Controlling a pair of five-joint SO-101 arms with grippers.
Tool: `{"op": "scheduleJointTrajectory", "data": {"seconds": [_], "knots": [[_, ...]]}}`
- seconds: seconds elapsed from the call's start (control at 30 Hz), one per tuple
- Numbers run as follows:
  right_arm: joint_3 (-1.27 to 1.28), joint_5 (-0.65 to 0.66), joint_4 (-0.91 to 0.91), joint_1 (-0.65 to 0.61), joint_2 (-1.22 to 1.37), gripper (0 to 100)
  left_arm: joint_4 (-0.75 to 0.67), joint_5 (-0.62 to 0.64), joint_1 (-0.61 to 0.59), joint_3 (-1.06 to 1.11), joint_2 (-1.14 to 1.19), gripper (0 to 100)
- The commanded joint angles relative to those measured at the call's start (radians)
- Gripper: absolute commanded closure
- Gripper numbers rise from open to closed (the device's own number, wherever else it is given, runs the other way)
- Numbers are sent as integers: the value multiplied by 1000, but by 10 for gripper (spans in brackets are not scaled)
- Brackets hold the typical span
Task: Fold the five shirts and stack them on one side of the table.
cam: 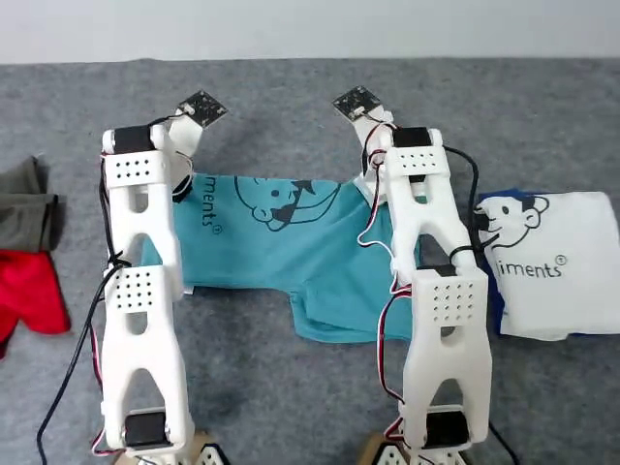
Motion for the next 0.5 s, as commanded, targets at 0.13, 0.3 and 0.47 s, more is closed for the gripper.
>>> {"op": "scheduleJointTrajectory", "data": {"seconds": [0.13, 0.3, 0.47], "knots": [[-48, -8, 153, -45, -130, 989, 28, -3, 9, -159, -23, 983], [-48, -5, 302, -74, -200, 987, 28, -3, 9, -87, -23, 983], [-48, -5, 424, -71, -254, 987, 29, -2, 29, -68, -23, 984]]}}
